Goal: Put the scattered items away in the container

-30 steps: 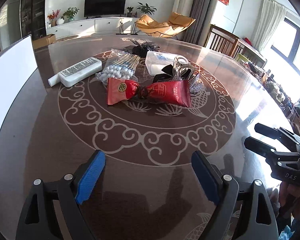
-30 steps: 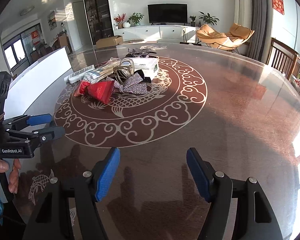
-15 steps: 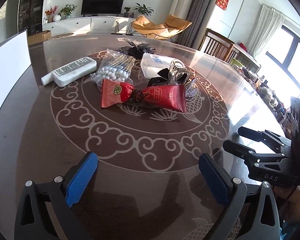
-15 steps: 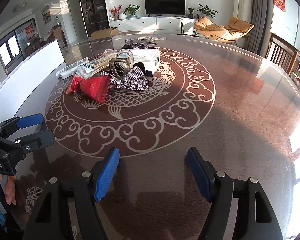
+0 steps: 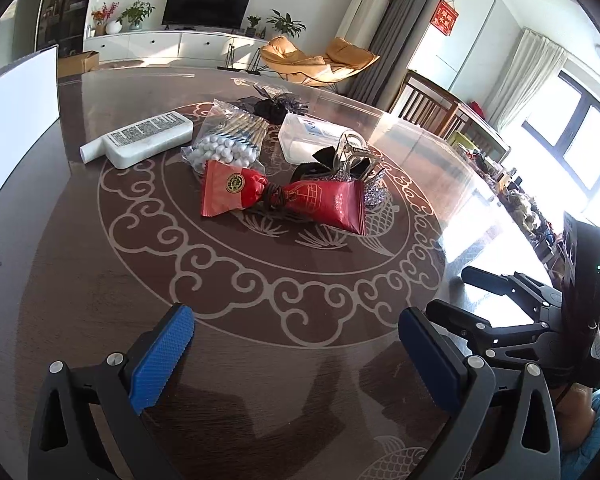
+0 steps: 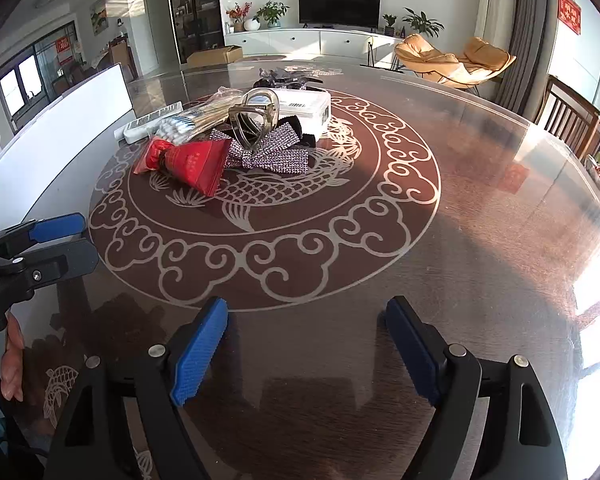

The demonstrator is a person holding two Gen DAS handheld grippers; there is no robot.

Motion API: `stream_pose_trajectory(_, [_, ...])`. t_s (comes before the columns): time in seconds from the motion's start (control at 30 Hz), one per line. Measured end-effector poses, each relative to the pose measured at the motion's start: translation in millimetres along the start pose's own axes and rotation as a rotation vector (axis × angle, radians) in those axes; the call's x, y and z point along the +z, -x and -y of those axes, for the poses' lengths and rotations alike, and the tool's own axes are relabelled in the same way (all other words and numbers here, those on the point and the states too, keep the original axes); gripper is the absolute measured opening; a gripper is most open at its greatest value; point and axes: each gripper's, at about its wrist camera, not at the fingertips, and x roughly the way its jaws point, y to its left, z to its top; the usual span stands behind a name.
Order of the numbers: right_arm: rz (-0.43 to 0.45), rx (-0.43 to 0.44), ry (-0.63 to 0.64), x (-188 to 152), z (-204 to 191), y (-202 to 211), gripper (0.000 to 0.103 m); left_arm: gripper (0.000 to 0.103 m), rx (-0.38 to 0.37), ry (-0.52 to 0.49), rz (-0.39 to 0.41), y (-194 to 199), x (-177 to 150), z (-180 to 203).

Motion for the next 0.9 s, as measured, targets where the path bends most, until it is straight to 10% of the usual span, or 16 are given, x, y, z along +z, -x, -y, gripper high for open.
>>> stream_pose_trajectory(0.9, [0.0,-0.001,0.001,-0.3,-0.7,-0.5,0.083,0.103,0.024,-0.019,-0.007,-1.6,0.3,5.6])
